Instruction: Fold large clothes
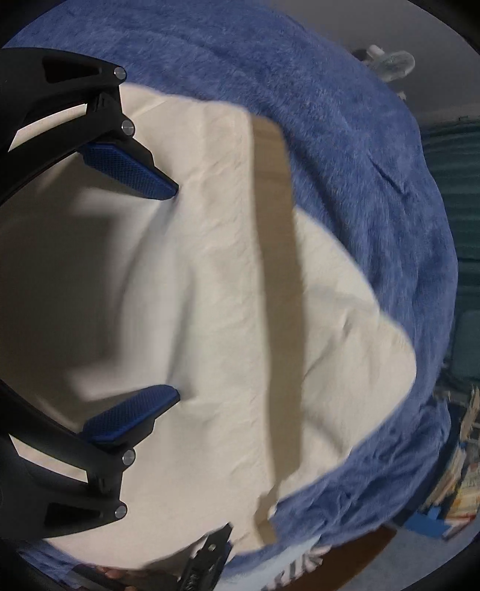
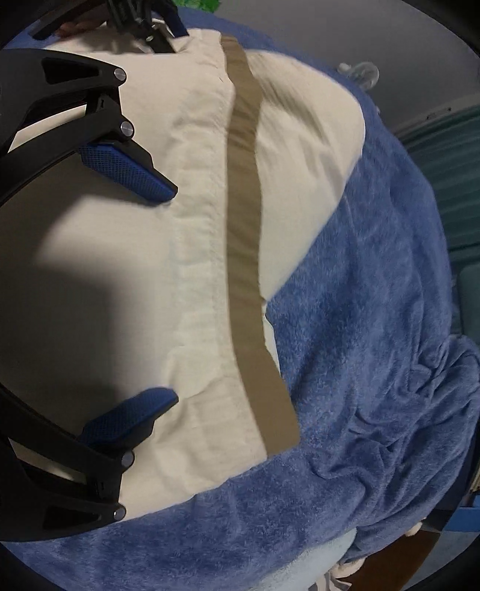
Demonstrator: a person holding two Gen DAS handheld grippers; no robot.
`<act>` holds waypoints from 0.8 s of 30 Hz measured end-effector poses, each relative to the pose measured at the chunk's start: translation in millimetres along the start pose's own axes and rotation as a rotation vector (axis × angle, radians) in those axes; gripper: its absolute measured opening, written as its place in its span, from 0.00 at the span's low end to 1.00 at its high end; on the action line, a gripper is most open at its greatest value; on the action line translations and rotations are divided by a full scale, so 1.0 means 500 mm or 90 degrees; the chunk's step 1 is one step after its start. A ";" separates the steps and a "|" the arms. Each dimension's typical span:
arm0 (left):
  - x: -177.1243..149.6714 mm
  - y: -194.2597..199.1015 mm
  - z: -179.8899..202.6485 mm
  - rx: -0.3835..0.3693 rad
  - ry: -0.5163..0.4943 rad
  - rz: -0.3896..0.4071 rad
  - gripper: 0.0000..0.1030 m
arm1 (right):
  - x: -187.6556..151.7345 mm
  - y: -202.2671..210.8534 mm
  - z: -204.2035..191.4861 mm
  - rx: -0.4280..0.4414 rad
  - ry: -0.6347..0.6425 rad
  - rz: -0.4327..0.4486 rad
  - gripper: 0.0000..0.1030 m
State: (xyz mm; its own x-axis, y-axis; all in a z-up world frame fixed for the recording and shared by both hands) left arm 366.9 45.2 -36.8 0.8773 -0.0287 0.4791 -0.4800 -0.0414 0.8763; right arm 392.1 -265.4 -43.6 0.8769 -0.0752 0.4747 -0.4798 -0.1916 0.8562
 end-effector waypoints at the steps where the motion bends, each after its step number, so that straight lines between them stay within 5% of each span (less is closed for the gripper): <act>1: 0.013 -0.010 -0.014 0.022 0.009 0.001 0.94 | 0.004 -0.005 0.001 -0.006 0.001 0.002 0.93; 9: 0.053 -0.089 -0.055 0.051 0.031 -0.030 0.94 | 0.020 -0.047 -0.003 -0.040 0.028 0.040 0.94; 17: 0.041 -0.127 -0.086 -0.001 0.054 -0.036 0.95 | 0.018 -0.072 0.011 -0.030 0.026 0.059 0.94; 21: 0.031 -0.089 -0.075 0.024 0.036 -0.003 0.94 | 0.011 -0.043 0.005 -0.033 0.033 0.067 0.89; 24: 0.004 -0.012 -0.063 0.014 0.029 0.049 0.94 | -0.011 0.033 -0.021 0.013 0.069 0.115 0.88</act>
State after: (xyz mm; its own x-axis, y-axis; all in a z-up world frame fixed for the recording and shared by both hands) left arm 371.8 76.6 -39.6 0.8372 0.0122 0.5468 -0.5451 -0.0620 0.8360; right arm 379.1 -258.0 -29.7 0.7686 -0.0042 0.6397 -0.6268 -0.2050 0.7518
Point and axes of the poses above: each gripper's, at about its wrist camera, not at the fingertips, and y roughly against the way its jaws point, z to its right, x to its top, the point moved 2 cm from there along -y, roughly the way its jaws point, and after that the axes turned 6 degrees about x, right-handed, at the moved point
